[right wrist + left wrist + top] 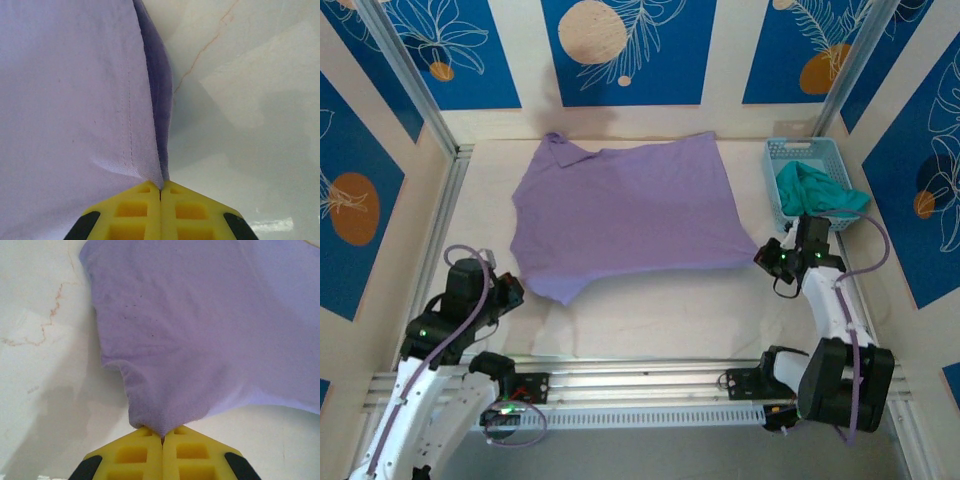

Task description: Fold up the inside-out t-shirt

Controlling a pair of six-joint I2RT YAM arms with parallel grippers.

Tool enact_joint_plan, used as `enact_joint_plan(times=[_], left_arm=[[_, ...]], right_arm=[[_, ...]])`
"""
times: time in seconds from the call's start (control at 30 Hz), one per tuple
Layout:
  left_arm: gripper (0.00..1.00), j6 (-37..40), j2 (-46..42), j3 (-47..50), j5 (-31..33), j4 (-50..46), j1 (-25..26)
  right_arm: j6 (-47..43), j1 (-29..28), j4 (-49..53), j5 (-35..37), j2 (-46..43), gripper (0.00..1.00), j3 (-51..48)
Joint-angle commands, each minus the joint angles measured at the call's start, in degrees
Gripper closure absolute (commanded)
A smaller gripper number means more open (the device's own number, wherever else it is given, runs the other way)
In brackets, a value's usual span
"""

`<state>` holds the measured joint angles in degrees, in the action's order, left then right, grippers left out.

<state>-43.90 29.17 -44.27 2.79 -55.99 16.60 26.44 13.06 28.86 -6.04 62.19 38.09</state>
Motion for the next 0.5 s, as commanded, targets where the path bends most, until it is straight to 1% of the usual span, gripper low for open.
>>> enact_joint_plan(times=[0.0,0.1,0.2,0.3,0.47], left_arm=[[1.0,0.5,-2.4,-2.4,-1.2,-7.8,-0.5],[1.0,-0.4,-4.0,-2.2,-1.3,-10.1,-0.6],[1.0,-0.8,-4.2,-1.0,-2.2,-9.1,-0.7],[1.0,0.1,-1.7,-0.1,-2.1,-5.5,-0.7],[1.0,4.3,6.6,-1.3,-1.2,1.5,-1.5]], right_arm=[[1.8,1.3,3.0,-1.4,-5.1,0.98,-1.7],[2.6,1.6,4.8,-0.7,-10.5,0.97,-3.4],[3.4,1.1,4.3,-1.1,-13.5,0.96,-4.5],[3.1,0.8,3.9,-1.1,-12.1,0.96,-3.2],[1.7,0.4,2.2,-0.8,-6.4,0.96,0.4]])
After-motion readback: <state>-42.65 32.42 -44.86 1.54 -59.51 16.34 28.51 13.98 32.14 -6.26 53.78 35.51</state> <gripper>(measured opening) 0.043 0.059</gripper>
